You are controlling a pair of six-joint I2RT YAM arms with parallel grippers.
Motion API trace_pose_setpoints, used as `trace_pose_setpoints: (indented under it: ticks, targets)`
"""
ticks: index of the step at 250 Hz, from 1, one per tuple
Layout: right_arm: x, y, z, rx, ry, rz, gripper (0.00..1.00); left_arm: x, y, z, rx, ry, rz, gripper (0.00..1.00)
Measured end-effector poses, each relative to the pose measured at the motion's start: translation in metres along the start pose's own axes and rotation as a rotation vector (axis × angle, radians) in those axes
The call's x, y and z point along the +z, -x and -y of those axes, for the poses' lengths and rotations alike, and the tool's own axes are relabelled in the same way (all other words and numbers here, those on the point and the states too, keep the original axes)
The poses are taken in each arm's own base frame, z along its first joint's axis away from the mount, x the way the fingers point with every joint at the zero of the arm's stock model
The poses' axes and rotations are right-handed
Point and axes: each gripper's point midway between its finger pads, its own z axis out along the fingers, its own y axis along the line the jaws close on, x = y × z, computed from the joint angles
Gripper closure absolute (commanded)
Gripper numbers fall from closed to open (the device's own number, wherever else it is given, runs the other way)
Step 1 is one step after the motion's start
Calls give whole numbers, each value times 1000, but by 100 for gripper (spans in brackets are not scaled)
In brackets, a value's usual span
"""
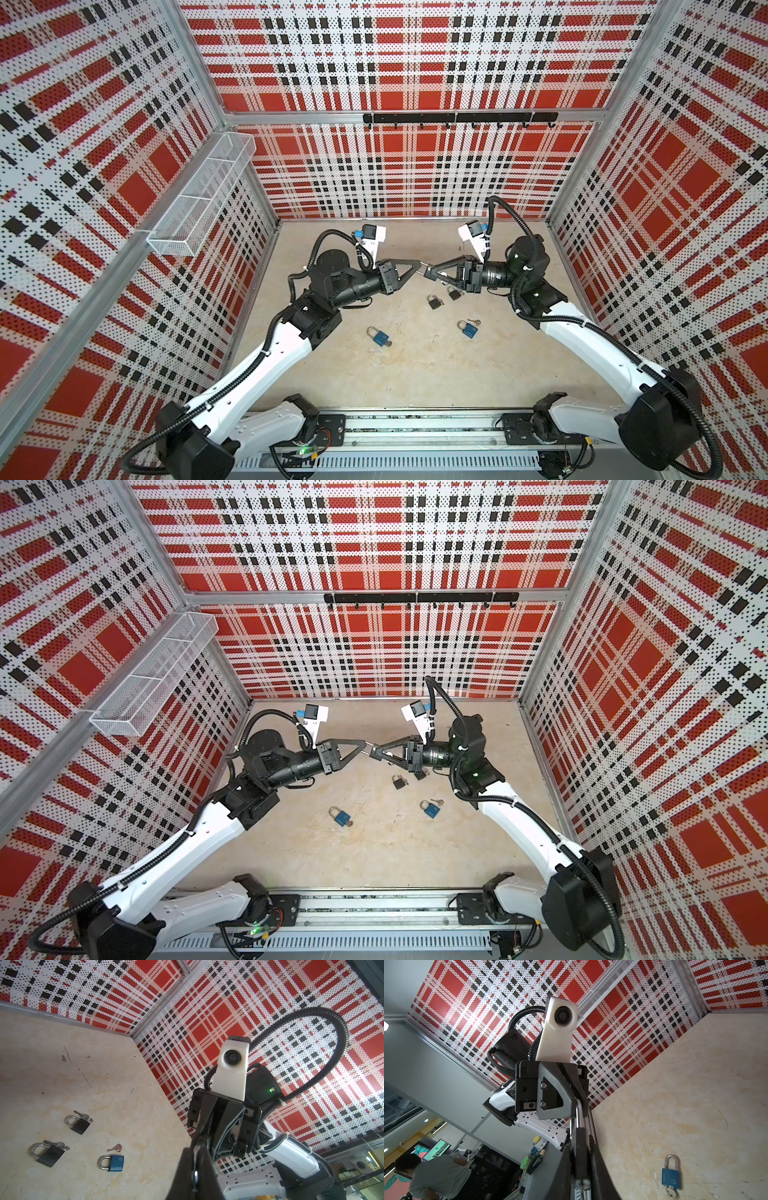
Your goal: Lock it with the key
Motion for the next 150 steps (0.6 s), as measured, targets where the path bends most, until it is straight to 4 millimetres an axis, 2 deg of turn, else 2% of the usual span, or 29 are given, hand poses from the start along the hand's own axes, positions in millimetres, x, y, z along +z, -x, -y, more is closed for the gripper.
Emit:
trace_pose_setpoints:
  ticks: [150]
  targets:
    - [1,11,-16,119,143,15,100,-3,10,10,57,-65,59,100]
